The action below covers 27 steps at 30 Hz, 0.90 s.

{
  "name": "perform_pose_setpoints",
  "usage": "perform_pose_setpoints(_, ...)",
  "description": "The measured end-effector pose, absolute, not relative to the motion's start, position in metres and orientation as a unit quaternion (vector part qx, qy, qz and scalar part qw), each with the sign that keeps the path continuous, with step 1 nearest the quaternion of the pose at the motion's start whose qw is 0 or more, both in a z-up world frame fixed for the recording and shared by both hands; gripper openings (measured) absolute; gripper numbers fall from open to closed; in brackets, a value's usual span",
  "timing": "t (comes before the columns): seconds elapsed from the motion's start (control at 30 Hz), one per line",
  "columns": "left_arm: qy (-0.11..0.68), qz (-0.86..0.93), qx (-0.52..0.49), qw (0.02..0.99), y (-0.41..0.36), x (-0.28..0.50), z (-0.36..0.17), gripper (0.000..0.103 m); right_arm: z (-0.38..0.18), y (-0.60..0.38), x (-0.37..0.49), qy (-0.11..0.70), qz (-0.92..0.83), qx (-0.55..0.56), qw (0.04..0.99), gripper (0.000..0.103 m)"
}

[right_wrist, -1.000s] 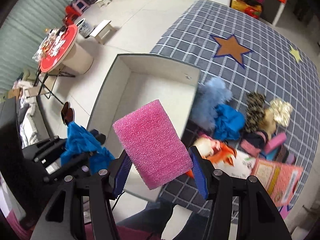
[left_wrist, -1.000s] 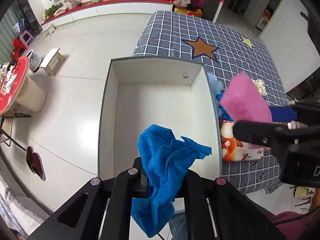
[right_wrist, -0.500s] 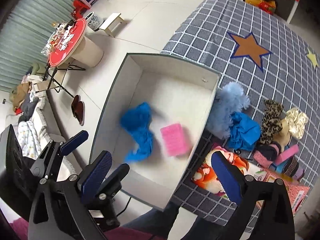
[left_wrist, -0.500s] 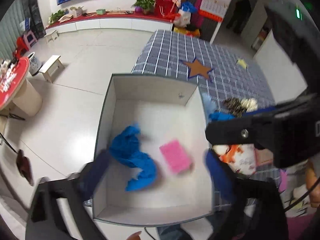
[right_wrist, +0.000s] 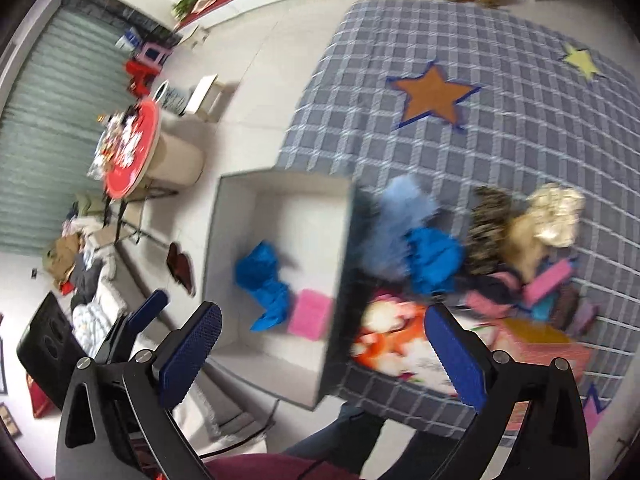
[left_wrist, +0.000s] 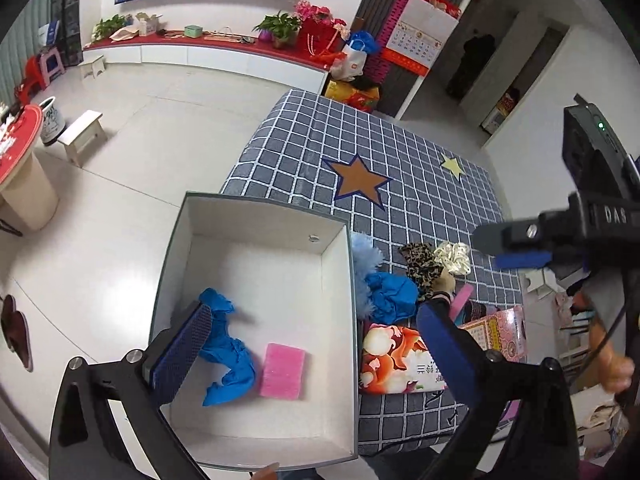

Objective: Organize soft objects
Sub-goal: 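Open both tools to drop the sponge and blue cloth into the box, then grasp the knitted hat with the right tool while the left grasps the leopard scrunchie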

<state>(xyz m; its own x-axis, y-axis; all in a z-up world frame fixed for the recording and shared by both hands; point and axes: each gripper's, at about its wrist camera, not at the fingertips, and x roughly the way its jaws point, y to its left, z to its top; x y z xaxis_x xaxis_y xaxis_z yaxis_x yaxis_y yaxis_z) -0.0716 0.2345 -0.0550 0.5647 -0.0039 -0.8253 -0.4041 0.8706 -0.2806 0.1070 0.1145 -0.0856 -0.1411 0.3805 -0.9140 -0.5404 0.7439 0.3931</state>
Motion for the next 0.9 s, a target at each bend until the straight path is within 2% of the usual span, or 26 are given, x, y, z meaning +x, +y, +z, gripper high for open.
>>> perform_pose_setpoints(0.73,0.509,0.093,-0.116,0.848,0.162,0.025,-0.049,0.103,-0.119,-0.052,0.211,0.715,0.204,0.015,0.668,0.102)
perform_pose_setpoints(0.9,0.536,0.070,-0.080,0.837,0.141,0.058,-0.064,0.103,-0.137,-0.072,0.224,0.729,0.186,0.020,0.658,0.102)
